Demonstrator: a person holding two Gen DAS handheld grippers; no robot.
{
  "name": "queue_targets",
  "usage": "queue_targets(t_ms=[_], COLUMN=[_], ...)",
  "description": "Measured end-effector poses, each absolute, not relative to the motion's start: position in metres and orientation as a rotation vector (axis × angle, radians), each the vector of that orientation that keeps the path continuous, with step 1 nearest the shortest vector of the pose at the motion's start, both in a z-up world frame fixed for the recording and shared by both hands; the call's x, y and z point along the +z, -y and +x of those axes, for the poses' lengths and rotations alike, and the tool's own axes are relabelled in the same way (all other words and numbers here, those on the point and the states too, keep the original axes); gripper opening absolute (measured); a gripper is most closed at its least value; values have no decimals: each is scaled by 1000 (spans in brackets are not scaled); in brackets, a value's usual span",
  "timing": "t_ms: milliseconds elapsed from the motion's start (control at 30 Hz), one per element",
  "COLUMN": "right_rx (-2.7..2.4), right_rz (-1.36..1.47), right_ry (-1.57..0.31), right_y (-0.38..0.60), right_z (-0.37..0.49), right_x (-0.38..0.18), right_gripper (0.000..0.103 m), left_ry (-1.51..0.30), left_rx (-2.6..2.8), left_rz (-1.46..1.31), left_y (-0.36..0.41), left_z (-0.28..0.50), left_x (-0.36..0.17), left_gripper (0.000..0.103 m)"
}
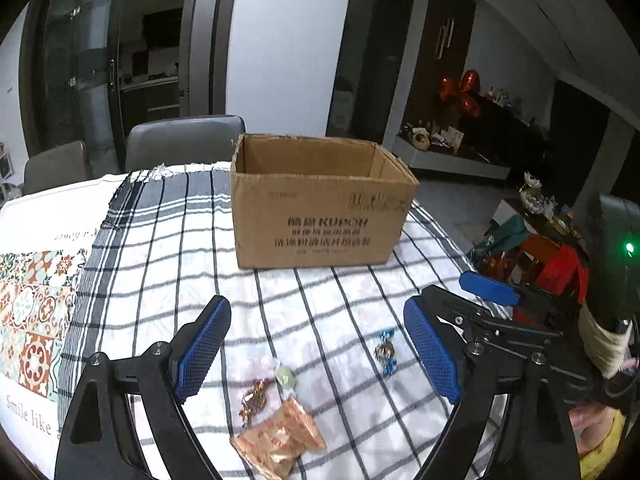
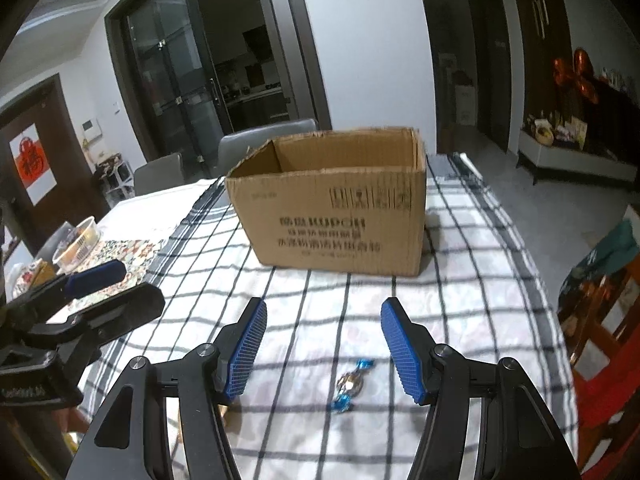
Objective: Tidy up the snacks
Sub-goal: 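Lower both tools back to the remaining snacks on the cloth, then grasp the tan Fortune Biscuit packet with the left tool while the right tool grasps the blue candy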
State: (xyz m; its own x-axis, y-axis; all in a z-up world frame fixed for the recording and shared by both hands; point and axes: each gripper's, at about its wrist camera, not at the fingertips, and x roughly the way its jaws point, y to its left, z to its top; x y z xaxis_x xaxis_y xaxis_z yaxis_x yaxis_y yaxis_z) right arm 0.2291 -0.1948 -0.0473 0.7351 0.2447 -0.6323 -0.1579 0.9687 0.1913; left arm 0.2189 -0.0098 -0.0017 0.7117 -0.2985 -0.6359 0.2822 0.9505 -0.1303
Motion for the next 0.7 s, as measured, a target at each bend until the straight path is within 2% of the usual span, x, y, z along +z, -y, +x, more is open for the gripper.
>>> queue_targets(t_ms=[700], right_rx=[237], right_rz=[105], right_ry=[-822], right_y=[175], right_z=[198], right_x=[-115], right_gripper=[60], left_ry=[-897], left_rx=[-329], left_rz=[-56], left_y=[-6], left_z=[177], left_x=[-110], left_gripper=[87])
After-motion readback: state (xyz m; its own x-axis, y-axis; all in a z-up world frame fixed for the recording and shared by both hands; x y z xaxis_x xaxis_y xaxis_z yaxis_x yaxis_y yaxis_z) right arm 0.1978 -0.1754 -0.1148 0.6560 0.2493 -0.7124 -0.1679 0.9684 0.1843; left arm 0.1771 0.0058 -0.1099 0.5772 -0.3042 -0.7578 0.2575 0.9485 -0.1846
